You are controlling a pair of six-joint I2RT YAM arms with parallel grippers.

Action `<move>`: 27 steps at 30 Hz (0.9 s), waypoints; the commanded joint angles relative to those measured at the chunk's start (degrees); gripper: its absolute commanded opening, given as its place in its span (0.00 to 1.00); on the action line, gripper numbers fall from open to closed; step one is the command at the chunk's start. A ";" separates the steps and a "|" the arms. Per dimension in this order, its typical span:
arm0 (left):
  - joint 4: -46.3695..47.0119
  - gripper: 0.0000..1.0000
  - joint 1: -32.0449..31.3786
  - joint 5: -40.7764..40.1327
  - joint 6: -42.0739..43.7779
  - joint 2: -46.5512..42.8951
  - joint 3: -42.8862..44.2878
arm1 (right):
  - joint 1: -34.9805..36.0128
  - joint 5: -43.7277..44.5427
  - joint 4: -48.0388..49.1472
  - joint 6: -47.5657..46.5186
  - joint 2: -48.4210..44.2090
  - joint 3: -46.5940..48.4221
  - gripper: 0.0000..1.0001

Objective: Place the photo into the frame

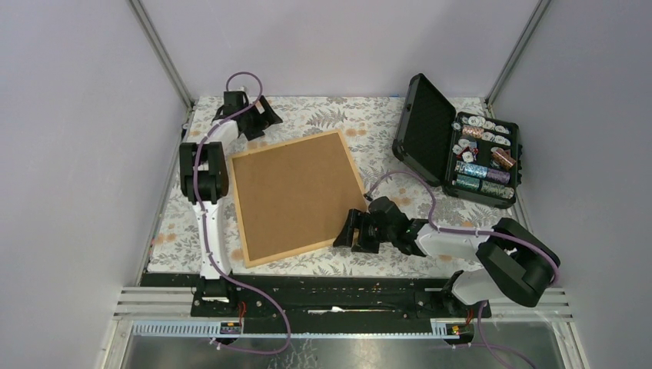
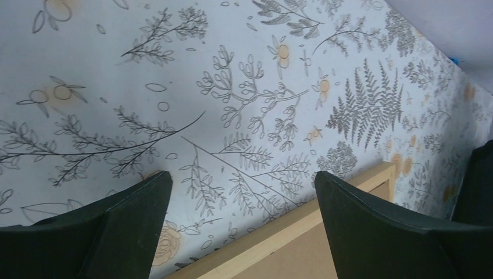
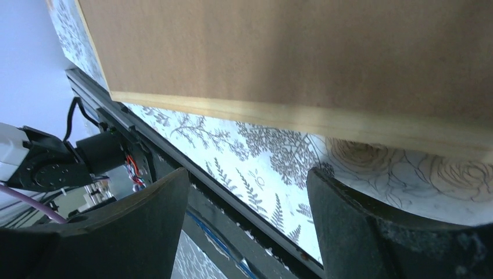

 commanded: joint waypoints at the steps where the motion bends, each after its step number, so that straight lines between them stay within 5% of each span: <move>1: -6.24 0.99 -0.21 -0.86 0.73 1.48 2.76 | -0.53 2.13 6.43 3.08 3.36 0.57 0.81; 11: -14.31 0.99 3.32 -0.82 -3.59 -8.63 -19.64 | -12.95 -1.10 9.36 -3.82 9.32 4.45 0.81; 18: -13.86 0.99 6.57 0.45 -2.40 -25.02 -39.62 | -15.58 -0.90 -14.56 -20.39 14.97 21.23 0.81; 27: -17.82 0.99 11.89 -2.95 2.41 -33.05 -45.74 | -15.61 2.60 -25.48 -17.23 4.15 18.31 0.80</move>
